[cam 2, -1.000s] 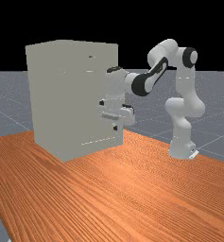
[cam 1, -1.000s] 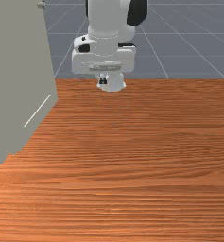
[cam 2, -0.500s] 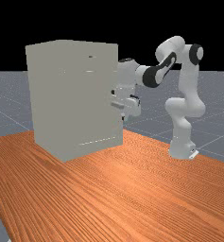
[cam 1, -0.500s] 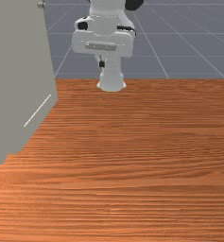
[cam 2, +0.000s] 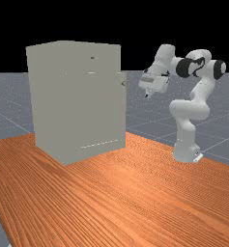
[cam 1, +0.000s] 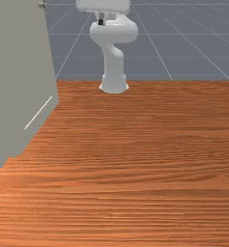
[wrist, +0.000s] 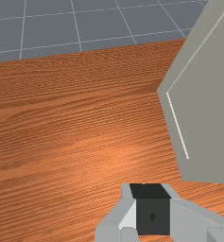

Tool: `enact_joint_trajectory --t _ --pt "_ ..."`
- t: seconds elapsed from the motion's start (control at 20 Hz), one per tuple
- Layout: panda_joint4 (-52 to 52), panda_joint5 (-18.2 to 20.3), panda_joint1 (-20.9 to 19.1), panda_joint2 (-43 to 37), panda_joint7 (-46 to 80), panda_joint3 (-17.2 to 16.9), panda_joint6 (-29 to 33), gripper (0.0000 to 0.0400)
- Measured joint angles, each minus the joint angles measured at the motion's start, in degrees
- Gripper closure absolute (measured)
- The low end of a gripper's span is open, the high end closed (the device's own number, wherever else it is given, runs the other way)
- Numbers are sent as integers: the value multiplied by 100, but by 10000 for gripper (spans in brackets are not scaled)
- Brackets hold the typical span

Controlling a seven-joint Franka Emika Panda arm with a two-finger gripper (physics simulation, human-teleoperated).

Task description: Open the cabinet door

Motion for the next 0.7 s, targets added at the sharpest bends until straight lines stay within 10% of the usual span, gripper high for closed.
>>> enact_joint_trajectory --t 0.6,0.65,0.7 --pt "-566 -1003 -1503 -2190 739 178 926 400" --pt "-580 -1139 -1694 -2211 828 182 1140 365" --pt "-592 -1240 -1836 -2246 869 152 1288 222"
